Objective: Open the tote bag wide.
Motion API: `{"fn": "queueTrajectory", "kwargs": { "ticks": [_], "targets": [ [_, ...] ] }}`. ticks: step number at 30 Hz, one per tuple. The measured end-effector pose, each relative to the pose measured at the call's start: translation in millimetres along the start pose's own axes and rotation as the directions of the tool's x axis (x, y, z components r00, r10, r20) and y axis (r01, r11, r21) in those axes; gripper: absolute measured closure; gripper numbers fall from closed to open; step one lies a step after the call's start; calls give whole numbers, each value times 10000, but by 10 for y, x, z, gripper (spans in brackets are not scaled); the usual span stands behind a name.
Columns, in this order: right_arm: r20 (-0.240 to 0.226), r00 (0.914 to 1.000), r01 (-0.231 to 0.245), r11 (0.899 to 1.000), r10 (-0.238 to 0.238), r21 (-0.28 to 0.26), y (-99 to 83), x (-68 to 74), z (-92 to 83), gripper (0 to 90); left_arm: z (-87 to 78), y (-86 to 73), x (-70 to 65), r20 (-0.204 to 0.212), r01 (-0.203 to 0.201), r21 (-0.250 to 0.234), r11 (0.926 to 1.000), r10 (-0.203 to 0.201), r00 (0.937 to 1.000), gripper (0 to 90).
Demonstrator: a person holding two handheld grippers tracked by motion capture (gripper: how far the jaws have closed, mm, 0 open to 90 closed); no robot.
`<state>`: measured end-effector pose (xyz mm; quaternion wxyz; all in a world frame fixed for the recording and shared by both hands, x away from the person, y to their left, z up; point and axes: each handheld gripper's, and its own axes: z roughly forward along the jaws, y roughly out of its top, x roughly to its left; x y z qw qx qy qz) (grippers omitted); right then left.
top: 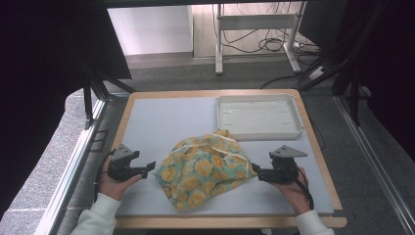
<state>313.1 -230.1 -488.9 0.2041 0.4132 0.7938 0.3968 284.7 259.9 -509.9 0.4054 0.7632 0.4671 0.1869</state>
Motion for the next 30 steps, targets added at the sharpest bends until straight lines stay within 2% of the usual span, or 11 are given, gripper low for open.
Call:
{"fn": "queueTrajectory", "kwargs": {
  "ticks": [6, 9, 13, 19, 21, 25, 29, 30],
  "targets": [
    [49, 9997, -220, 9996, 221, -181, -21, -43, -10, 223, -49, -70, 33, 131, 139, -154, 9998, -137, 9998, 246],
    [76, 9995, -306, 9995, 307, -58, -39, -64, 36, 226, -66, -98, 65, 105, 215, -209, 9996, -213, 9997, 258],
    [-92, 9998, -181, 9998, 182, 22, -38, -56, 57, 227, -79, -106, 74, 145, 269, -276, 9993, -265, 9995, 276],
    [-354, 9994, 35, 10000, -36, -23, -56, -31, 8, 233, -80, -111, 1, 188, 352, -241, 9991, -347, 9992, 302],
    [-455, 9989, 112, 9999, -112, -18, -87, -35, 21, 238, -74, -99, -37, 76, 344, -323, 9989, -342, 9994, 302],
    [-497, 9986, 192, 9997, -198, -121, -90, -43, 43, 244, -69, -102, -51, 13, 351, -286, 9990, -351, 9994, 301],
    [-453, 9986, 285, 9996, -287, -69, -114, -44, 34, 245, -77, -50, -45, 34, 346, -454, 9984, -345, 9994, 303],
    [-347, 9988, 356, 9994, -355, 0, -138, -46, 31, 247, -66, -24, -51, 62, 229, -501, 9985, -226, 9997, 302]
  ]
}}
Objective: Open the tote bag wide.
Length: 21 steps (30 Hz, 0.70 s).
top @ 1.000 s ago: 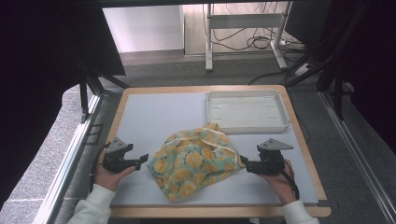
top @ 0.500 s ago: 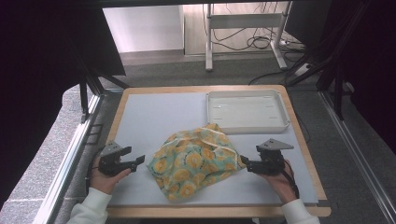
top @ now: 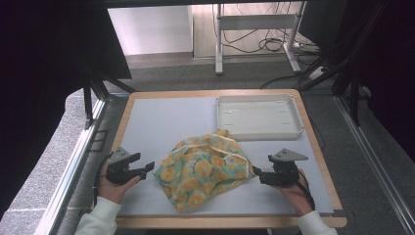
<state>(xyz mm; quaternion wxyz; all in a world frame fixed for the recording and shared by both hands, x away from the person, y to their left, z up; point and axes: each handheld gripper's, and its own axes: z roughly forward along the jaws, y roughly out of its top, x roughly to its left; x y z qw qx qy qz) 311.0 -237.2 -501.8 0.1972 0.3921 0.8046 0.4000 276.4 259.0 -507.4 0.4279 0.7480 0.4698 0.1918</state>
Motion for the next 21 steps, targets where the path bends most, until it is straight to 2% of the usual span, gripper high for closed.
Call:
{"fn": "queueTrajectory", "kwargs": {
  "ticks": [6, 8, 12, 18, 21],
  "targets": [
    [200, 9998, 21, 10000, -22, 23, 0, 15, -21, 252, 18, -42, -25, 116, -168, 216, 9996, 166, 9998, 299],
    [236, 9997, 57, 10000, -58, 53, 0, 35, -39, 252, -25, -52, -13, 177, -41, 146, 9999, 38, 9998, 301],
    [304, 9995, -7, 9999, 10, -105, 17, 42, -66, 260, -79, -14, -10, 127, -84, -84, 9999, 85, 9999, 302],
    [301, 9994, 155, 9998, -157, 82, 5, 53, -10, 262, -64, 24, -17, 293, -40, -205, 9998, 46, 9996, 293],
    [329, 9993, 149, 9999, -149, 2, 23, 47, -8, 262, -74, 45, -35, 337, -46, -188, 9998, 52, 9994, 293]
  ]
}}
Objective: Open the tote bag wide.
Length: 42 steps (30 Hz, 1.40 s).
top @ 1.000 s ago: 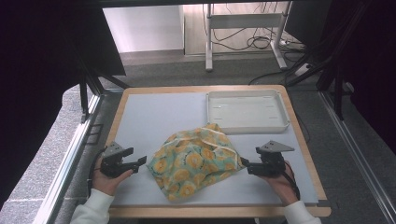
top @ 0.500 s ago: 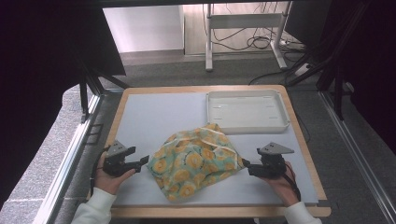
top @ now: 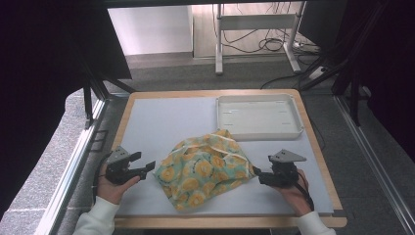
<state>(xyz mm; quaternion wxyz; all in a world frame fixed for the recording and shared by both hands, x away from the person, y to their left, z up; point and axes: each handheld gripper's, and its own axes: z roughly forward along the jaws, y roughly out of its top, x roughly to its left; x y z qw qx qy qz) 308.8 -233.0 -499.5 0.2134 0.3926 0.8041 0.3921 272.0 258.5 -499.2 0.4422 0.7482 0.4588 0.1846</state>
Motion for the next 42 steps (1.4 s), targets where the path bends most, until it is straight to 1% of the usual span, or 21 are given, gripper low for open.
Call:
{"fn": "queueTrajectory", "kwargs": {
  "ticks": [2, 5, 8, 10, 12, 14, 20, 25, 27, 29, 30, 32, 35, 36, 37, 38, 42],
  "targets": [
    [11, 10000, -14, 10000, 14, -27, 7, 0, 0, 262, -10, 8, -4, 38, -6, 11, 10000, 6, 10000, 296],
    [35, 10000, 24, 10000, -24, 39, 8, 10, 6, 262, -59, 62, -18, 175, 83, -51, 10000, -82, 9998, 304],
    [53, 10000, 30, 10000, -30, 48, -1, 19, 5, 262, -62, 104, -26, 245, 54, -50, 10000, -53, 9997, 307],
    [82, 10000, 30, 10000, -31, 47, -13, 27, -17, 262, -36, 170, -58, 361, 13, 13, 10000, -13, 9993, 307],
    [125, 9999, 15, 10000, -16, 47, -23, 24, -31, 262, -22, 190, -70, 410, -4, 51, 10000, 2, 9992, 307],
    [161, 9999, -36, 10000, 36, 45, -35, 19, -43, 262, 26, 245, -109, 555, -82, 177, 9998, 72, 9984, 307],
    [204, 9998, -28, 10000, 27, 45, -49, 22, -60, 262, 96, 325, -188, 772, -310, 287, 9991, 287, 9966, 310],
    [202, 9998, 10, 10000, -11, 63, -46, 29, -51, 262, 131, 377, -228, 913, -383, 350, 9987, 350, 9952, 318],
    [211, 9998, 67, 9999, -69, 97, -41, 35, -36, 262, 178, 423, -255, 1033, -450, 418, 9981, 405, 9938, 321],
    [200, 9997, 108, 9999, -110, 115, -37, 42, -31, 262, 199, 437, -260, 1032, -466, 451, 9979, 417, 9938, 322],
    [197, 9997, 143, 9998, -146, 126, -36, 48, -27, 262, 250, 464, -263, 1046, -461, 514, 9976, 406, 9937, 324],
    [200, 9997, 169, 9998, -172, 119, -36, 52, -23, 262, 266, 471, -263, 1053, -460, 530, 9975, 403, 9936, 325],
    [214, 9996, 197, 9997, -200, 133, -38, 54, -24, 262, 347, 494, -262, 1072, -459, 649, 9968, 388, 9935, 333],
    [214, 9996, 197, 9997, -200, 133, -38, 54, -24, 262, 347, 494, -262, 1072, -459, 649, 9968, 388, 9935, 335],
    [234, 9996, 183, 9997, -186, 135, -41, 50, -25, 262, 392, 499, -253, 1043, -459, 701, 9965, 385, 9938, 338],
    [234, 9996, 183, 9997, -186, 135, -41, 50, -25, 262, 392, 499, -253, 1043, -459, 701, 9965, 385, 9938, 340],
    [247, 9995, 177, 9998, -180, 127, -39, 53, -31, 262, 567, 501, -205, 949, -439, 1054, 9935, 339, 9949, 352]
  ]
}}
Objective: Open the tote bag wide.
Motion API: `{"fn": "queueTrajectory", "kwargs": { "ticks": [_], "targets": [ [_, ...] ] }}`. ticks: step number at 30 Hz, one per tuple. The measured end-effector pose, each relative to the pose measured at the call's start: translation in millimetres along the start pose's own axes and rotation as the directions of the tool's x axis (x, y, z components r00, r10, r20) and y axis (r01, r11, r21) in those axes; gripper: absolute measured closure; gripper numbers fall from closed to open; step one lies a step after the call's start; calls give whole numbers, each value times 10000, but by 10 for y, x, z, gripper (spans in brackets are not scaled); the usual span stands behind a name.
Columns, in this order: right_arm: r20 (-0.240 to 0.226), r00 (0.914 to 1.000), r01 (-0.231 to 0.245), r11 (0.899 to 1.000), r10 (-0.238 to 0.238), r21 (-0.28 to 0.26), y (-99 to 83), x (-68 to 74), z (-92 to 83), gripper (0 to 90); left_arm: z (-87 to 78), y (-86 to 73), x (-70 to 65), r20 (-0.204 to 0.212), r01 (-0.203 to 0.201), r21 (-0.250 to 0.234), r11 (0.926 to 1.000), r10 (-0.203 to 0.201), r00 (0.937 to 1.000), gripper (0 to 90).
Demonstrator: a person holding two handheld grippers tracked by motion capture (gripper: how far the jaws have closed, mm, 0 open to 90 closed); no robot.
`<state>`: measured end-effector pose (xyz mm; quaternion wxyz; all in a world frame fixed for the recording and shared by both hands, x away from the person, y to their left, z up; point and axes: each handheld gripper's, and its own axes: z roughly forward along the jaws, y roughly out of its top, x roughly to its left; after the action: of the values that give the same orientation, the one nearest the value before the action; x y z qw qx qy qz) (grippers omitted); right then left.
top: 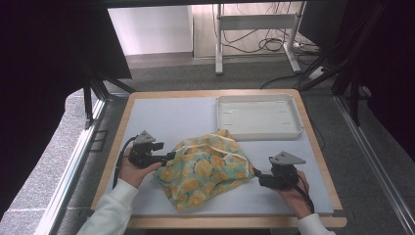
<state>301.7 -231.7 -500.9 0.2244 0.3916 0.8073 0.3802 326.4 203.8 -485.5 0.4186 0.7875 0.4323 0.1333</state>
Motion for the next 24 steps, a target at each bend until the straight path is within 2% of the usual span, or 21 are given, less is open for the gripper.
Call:
{"fn": "queueTrajectory", "kwargs": {
  "ticks": [7, 12, 15, 16, 17, 20, 21, 22, 24],
  "targets": [
    [23, 10000, 17, 10000, -17, 62, -7, -3, 11, 261, 214, 31, 53, 200, 62, 388, 9992, -70, 9998, 367],
    [55, 10000, 13, 9999, -14, 103, -17, -10, 18, 261, 315, 16, 73, 307, -88, 771, 9970, 64, 9995, 401],
    [84, 10000, 35, 9999, -37, 123, -16, -9, 18, 261, 368, 1, 86, 413, -162, 986, 9950, 122, 9991, 505],
    [105, 9999, 38, 9999, -39, 111, -11, -11, 13, 261, 388, -6, 101, 489, -172, 1093, 9939, 120, 9987, 505],
    [149, 9999, 14, 10000, -14, 25, 1, -22, -4, 261, 395, -17, 118, 589, -118, 1173, 9930, 49, 9983, 630],
    [221, 9998, 2, 10000, -2, 6, 14, -23, -9, 262, 363, -21, 134, 727, -253, 1163, 9929, 169, 9972, 752],
    [221, 9998, 2, 10000, -2, 6, 14, -23, -9, 262, 363, -21, 134, 727, -253, 1163, 9929, 169, 9972, 784],
    [181, 9998, 37, 10000, -37, 11, 44, -20, -5, 262, 332, -17, 142, 913, -265, 1106, 9935, 164, 9957, 814],
    [129, 9999, 32, 10000, -32, 1, 65, -19, -5, 262, 322, -17, 142, 1024, -304, 1152, 9929, 186, 9946, 828]
  ]
}}
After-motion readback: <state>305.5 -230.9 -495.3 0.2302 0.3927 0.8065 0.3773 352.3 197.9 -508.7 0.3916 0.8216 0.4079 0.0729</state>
